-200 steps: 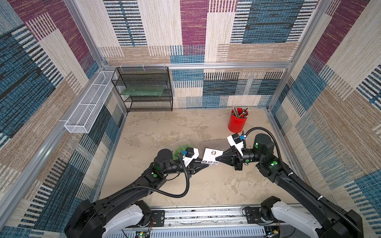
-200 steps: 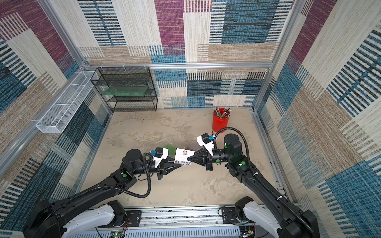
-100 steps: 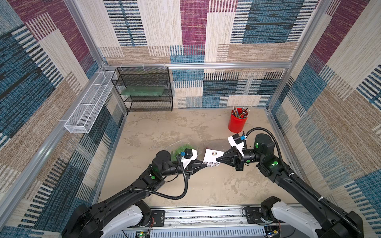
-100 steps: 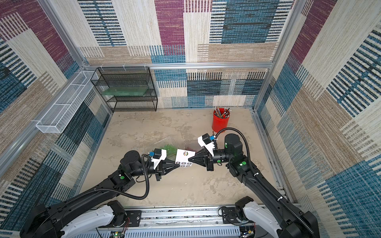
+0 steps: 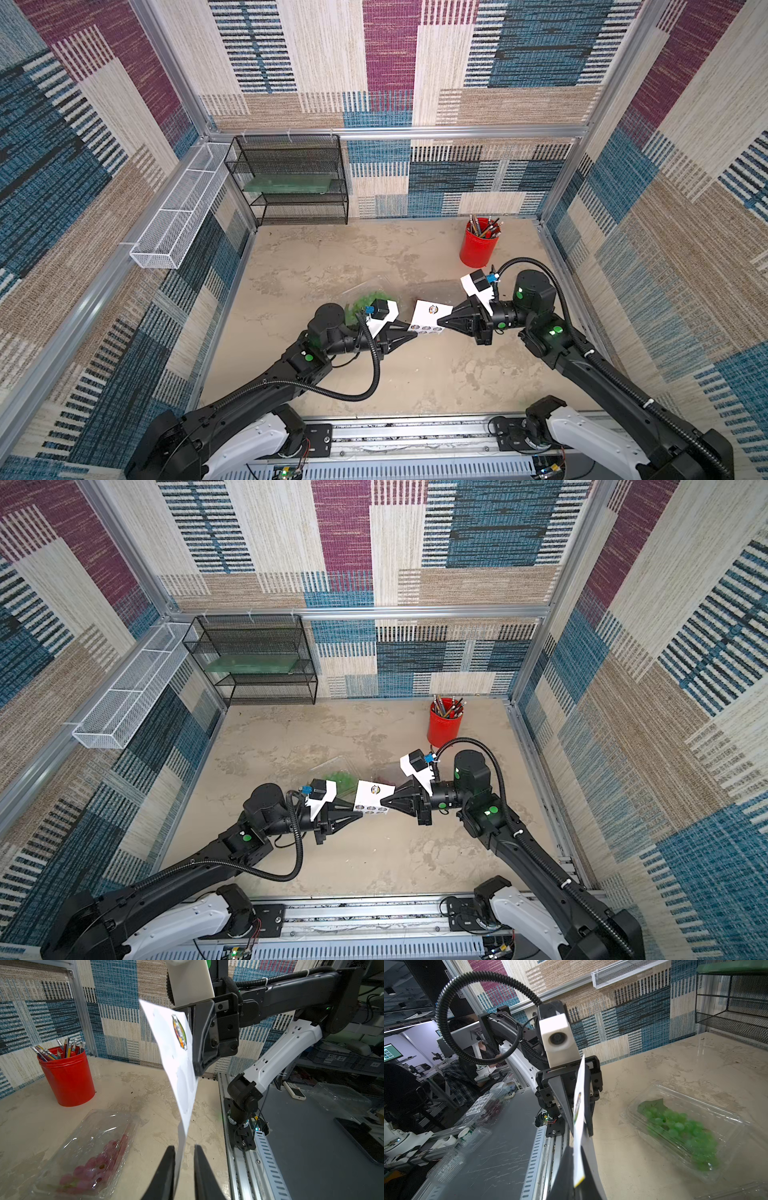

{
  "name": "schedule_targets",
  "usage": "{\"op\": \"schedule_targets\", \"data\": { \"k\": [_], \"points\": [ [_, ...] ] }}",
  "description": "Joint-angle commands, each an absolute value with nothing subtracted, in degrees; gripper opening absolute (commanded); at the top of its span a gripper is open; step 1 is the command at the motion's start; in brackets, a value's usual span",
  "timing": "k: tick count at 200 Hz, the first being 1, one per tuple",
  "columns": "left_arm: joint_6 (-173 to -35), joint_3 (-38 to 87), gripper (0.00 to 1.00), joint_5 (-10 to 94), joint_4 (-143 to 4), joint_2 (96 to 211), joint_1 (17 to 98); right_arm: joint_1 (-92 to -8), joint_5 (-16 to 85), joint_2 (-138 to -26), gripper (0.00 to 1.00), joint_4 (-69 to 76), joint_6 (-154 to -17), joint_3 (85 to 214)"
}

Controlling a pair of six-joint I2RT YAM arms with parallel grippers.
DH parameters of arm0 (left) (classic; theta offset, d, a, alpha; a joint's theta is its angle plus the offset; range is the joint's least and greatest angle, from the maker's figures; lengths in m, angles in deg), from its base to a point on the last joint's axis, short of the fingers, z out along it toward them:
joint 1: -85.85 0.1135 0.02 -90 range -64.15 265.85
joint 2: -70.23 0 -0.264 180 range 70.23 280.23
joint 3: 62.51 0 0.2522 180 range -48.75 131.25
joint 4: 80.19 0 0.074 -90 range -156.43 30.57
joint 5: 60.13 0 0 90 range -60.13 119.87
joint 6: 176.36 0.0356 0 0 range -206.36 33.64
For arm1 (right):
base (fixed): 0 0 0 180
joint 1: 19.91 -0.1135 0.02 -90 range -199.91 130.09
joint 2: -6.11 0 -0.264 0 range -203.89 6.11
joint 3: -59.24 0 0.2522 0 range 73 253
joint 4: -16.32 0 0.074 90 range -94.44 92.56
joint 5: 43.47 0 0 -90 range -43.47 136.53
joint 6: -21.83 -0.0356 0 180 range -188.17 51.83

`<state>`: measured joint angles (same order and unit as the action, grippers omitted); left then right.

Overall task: Label fruit boxes
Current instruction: Adjust the label sticker.

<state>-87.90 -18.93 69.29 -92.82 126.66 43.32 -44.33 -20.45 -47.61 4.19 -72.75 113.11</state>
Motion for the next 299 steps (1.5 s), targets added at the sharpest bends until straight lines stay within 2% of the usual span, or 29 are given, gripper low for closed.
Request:
{"op": "schedule_targets", "data": {
  "k": [1,37,95,118,126,141,148,195,250,272,299],
  "points": [
    [-88.1,-18.3,0.19,70.8,-94.9,126.9,43.3,-44.4,-20.9,-47.8,0.00,4.1,-72.0,113.1],
    [-88.0,-18.4,0.16,70.6,-94.7,126.4,43.3,-44.3,-20.8,-47.9,0.00,3.9,-71.8,113.1],
    [-87.5,-18.1,0.00,71.1,-94.2,126.2,43.3,-44.2,-20.8,-48.1,0.00,3.7,-71.6,113.0],
    [-87.1,-17.6,0.00,71.2,-93.1,126.1,43.3,-44.1,-19.4,-48.0,0.01,3.3,-71.4,113.0],
    [-87.0,-17.4,0.00,70.9,-92.7,126.1,43.3,-44.0,-17.6,-47.8,0.09,2.3,-70.9,113.3],
    [-86.5,-17.3,0.00,69.1,-91.4,125.8,43.2,-44.0,-11.8,-46.6,0.34,-1.4,-68.2,114.2],
    [-86.0,-17.3,0.00,67.9,-90.4,125.6,43.2,-44.1,-8.4,-45.6,0.38,-2.9,-67.3,114.5],
    [-82.3,-18.0,0.00,65.3,-88.2,124.7,43.2,-49.5,6.1,-35.3,0.41,-5.3,-56.8,111.9],
    [-79.8,-16.2,0.00,66.1,-84.3,125.8,43.1,-63.1,22.2,-29.7,0.41,-2.3,-49.8,109.0],
    [-79.3,-15.9,0.00,66.2,-83.4,125.7,43.1,-63.9,32.2,-28.4,0.44,-5.5,-53.3,111.5],
    [-78.3,-15.5,0.00,65.5,-81.8,125.2,43.1,-63.7,33.5,-25.2,0.45,-5.4,-49.6,110.6]
  ]
}}
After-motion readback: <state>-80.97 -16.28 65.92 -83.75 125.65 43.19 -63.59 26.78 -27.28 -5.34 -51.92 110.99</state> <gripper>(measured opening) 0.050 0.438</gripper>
